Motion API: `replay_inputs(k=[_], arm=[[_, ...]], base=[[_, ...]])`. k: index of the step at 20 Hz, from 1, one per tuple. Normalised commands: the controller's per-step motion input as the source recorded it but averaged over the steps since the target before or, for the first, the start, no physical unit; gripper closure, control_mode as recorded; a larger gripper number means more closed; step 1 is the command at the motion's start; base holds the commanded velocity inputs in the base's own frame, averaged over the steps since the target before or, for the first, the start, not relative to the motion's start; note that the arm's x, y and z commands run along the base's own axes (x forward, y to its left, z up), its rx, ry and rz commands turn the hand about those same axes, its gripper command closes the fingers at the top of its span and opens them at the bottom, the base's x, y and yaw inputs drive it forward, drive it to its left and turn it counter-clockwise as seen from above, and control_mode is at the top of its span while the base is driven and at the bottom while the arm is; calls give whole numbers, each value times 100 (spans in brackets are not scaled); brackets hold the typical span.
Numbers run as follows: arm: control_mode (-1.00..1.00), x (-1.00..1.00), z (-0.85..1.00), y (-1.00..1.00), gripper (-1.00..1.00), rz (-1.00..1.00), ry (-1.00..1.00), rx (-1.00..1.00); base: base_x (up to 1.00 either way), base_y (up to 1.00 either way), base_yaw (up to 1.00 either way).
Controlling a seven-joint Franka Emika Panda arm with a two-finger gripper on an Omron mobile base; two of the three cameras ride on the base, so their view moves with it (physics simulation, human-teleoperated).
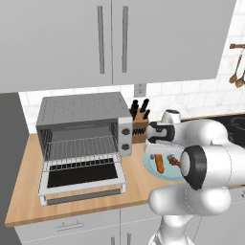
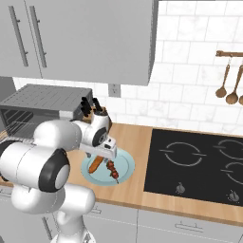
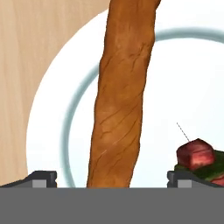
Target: Pick up the kebab skewer and baguette bread, and place them inside the toaster oven. Close the toaster oven door and start by setting the timer.
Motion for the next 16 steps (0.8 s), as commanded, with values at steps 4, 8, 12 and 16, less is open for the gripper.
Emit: replay_inputs(k=[4, 8, 12, 16], arm=[[-100, 7, -29, 0, -100, 0, 0, 0], [-100, 0, -29, 0, -100, 0, 0, 0], [-100, 0, -27, 0, -100, 0, 0, 0], [-100, 0, -14, 0, 100, 0, 0, 0]], base=[[0, 0, 0], [0, 0, 0], [0, 0, 0], [0, 0, 0]])
